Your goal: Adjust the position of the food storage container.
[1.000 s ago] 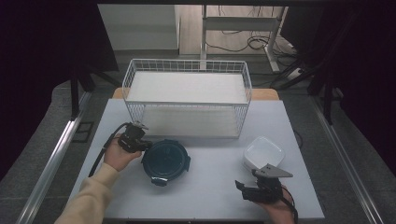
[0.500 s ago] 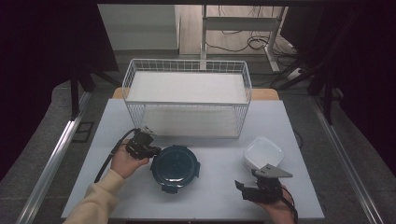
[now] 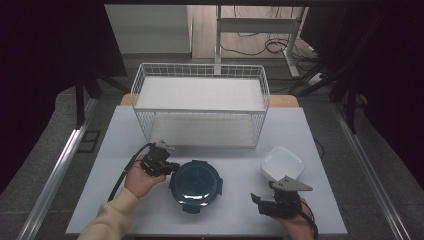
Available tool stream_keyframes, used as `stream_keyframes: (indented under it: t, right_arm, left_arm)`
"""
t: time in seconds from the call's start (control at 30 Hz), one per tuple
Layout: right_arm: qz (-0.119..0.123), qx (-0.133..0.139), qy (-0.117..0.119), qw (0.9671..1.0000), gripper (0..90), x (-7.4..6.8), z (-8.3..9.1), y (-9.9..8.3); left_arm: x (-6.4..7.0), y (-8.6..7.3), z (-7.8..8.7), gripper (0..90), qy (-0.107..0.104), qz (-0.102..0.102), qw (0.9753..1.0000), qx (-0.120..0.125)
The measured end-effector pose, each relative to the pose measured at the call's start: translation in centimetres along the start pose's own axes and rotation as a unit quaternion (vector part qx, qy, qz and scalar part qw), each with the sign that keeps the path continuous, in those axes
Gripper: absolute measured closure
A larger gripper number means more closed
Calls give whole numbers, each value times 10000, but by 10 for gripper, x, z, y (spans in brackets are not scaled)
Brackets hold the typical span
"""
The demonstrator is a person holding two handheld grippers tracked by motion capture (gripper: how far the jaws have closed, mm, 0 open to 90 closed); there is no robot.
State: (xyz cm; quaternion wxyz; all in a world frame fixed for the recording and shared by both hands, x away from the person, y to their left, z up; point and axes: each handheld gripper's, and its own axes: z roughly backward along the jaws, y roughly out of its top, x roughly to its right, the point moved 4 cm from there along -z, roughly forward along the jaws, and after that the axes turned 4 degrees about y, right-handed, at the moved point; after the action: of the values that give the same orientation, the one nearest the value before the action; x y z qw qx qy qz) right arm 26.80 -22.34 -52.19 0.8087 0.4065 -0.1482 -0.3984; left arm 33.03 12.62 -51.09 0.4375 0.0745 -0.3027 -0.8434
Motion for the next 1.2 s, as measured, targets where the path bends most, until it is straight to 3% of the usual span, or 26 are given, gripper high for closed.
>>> stream_keyframes:
  t: [0.2,0.27,0.37,0.4,0.5,0.57,0.63,0.7,0.73,0.8,0.93,1.2]
  right_arm:
    - [-3,72,66,10000,220,-2,0,1]
    - [-10,148,92,9998,220,-3,1,2]
    - [-2,195,81,9998,220,-3,2,2]
    - [-1,229,82,9997,220,-4,3,3]
    - [17,253,70,9997,220,-4,3,3]
    - [17,269,64,9996,220,-4,3,3]
    - [20,275,62,9996,220,-4,3,3]
    - [42,300,67,9995,220,-4,4,3]
    - [40,322,60,9995,220,-4,4,3]
    - [33,340,69,9994,220,-4,4,3]
    - [78,359,120,9993,219,-4,4,3]
    - [72,345,159,9993,218,-2,3,2]
  left_arm:
    - [1,0,-2,900,-219,-27,9998,18]
    - [-3,-1,-3,900,-421,45,9990,153]
    - [-7,-2,1,900,-536,144,9979,340]
    - [-12,-4,8,899,-349,161,9981,490]
    - [-16,-11,23,894,-369,272,9958,793]
    - [-15,-14,27,883,-317,292,9955,842]
    - [-13,-27,35,852,-123,248,9956,895]
    - [-12,-31,37,737,-31,254,9952,950]
    - [-11,-37,42,662,156,301,9937,1068]
    - [-10,-44,50,538,282,441,9911,1227]
    - [-8,-54,59,338,74,721,9888,1307]
    - [-5,-70,60,292,77,782,9889,1264]
